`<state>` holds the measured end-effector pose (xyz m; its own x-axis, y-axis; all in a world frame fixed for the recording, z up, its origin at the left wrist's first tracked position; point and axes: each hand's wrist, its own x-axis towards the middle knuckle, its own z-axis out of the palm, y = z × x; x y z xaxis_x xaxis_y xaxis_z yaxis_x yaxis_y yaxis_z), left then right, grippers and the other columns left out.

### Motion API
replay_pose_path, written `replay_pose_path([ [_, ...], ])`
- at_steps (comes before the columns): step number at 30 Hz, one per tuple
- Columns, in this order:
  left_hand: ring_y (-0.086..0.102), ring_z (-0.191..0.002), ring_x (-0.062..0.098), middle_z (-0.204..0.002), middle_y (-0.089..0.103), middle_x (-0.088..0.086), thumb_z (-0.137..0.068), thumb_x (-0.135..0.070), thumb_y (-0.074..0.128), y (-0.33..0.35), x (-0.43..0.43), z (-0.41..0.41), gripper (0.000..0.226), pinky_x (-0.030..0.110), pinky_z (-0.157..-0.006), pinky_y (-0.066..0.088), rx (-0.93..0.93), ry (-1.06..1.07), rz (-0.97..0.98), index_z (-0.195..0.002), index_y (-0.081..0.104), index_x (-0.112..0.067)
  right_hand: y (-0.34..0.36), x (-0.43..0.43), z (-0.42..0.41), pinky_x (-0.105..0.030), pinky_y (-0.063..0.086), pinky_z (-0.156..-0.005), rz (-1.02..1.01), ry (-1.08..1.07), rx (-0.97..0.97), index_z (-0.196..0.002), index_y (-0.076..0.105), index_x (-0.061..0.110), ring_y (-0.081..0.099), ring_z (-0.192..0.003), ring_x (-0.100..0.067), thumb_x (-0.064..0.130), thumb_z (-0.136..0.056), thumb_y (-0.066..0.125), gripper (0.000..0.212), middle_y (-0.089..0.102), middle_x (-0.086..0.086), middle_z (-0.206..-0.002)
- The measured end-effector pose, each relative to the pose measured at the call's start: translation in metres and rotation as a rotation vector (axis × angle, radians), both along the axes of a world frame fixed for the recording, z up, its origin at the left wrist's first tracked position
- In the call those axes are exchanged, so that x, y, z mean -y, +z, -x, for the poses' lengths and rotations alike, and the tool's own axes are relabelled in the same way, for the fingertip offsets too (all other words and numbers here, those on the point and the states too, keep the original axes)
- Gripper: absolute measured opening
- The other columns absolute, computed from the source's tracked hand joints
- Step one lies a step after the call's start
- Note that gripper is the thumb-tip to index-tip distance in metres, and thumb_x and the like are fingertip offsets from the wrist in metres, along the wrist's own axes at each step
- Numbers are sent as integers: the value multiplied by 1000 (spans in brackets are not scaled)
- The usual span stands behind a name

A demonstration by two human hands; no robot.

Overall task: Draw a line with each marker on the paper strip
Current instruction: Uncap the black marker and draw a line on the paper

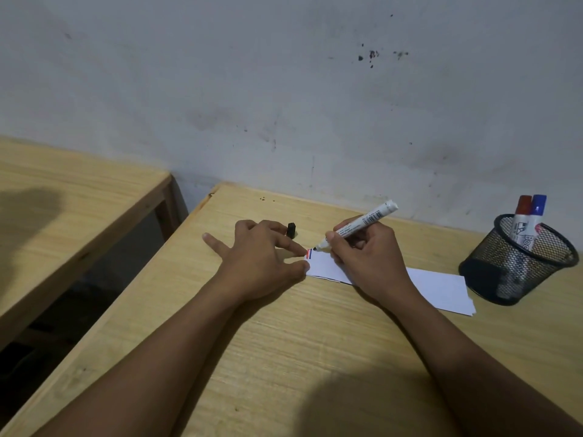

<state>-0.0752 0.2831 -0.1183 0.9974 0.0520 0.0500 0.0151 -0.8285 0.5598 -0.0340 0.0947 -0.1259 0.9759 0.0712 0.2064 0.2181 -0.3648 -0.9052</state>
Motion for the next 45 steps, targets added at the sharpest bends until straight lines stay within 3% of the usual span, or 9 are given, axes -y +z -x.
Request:
replay_pose_path([
  [6, 16, -143, 16, -146, 46, -17, -77, -56, 73, 2, 1, 1, 21, 78, -103, -16, -9, 8, -2, -96, 74, -47, -2, -1, -1, -23, 59, -71, 76, -11, 37, -92, 72, 13, 73, -76, -7, 21, -89, 74, 9, 76, 5, -83],
  [12, 17, -142, 15, -145, 47, -17, -76, -55, 74, 2, 2, 1, 21, 78, -102, -17, -11, 11, 5, -95, 75, -47, -3, 0, -2, -26, 59, -73, 77, -9, 39, -91, 72, 13, 73, -78, -9, 21, -89, 74, 8, 76, 3, -84],
  [32, 17, -144, 18, -148, 46, -16, -78, -54, 74, 2, 2, 1, 24, 77, -103, -17, -15, 9, -10, -100, 76, -45, 0, 3, 0, -17, 55, -65, 98, 53, 27, -88, 73, 10, 73, -75, -10, 16, -88, 74, 7, 76, -1, -83],
  [45, 17, -143, 17, -146, 46, -18, -75, -57, 74, -3, 1, -3, 25, 78, -103, -15, -7, 13, 1, -98, 75, -47, 2, 3, 1, -19, 55, -61, 101, 73, 10, -83, 73, 10, 71, -71, -12, 15, -87, 74, 6, 75, -3, -79],
])
